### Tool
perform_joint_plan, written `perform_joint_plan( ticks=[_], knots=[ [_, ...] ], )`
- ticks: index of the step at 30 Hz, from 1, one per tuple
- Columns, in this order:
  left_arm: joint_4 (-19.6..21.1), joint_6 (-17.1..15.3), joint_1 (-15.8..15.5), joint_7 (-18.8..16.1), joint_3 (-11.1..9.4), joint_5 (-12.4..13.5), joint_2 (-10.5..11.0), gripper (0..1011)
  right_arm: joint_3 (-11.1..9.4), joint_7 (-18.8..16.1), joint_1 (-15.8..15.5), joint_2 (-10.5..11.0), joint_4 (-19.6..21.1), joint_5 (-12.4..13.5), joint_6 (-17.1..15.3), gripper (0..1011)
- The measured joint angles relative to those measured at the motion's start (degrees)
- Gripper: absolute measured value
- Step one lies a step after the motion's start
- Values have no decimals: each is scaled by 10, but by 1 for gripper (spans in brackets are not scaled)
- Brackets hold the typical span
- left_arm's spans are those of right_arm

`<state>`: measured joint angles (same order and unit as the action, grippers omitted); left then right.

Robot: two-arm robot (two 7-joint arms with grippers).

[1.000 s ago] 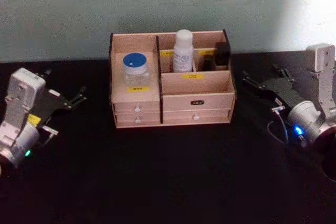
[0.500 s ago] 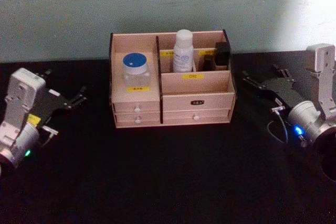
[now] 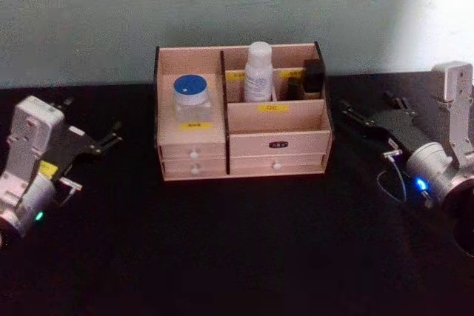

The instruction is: Pick up the facial cleanser and watermelon frost from the table and place them into the tiered storage box.

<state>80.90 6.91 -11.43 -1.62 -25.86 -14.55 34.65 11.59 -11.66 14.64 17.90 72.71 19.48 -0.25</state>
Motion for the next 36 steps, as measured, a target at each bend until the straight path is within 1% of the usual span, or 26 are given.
perform_joint_plan(
  ticks=[36],
  knots=[
    [0, 0, 0, 0, 0, 0, 0, 1001, 0, 0, 0, 0, 0, 0, 0, 1003]
  ],
)
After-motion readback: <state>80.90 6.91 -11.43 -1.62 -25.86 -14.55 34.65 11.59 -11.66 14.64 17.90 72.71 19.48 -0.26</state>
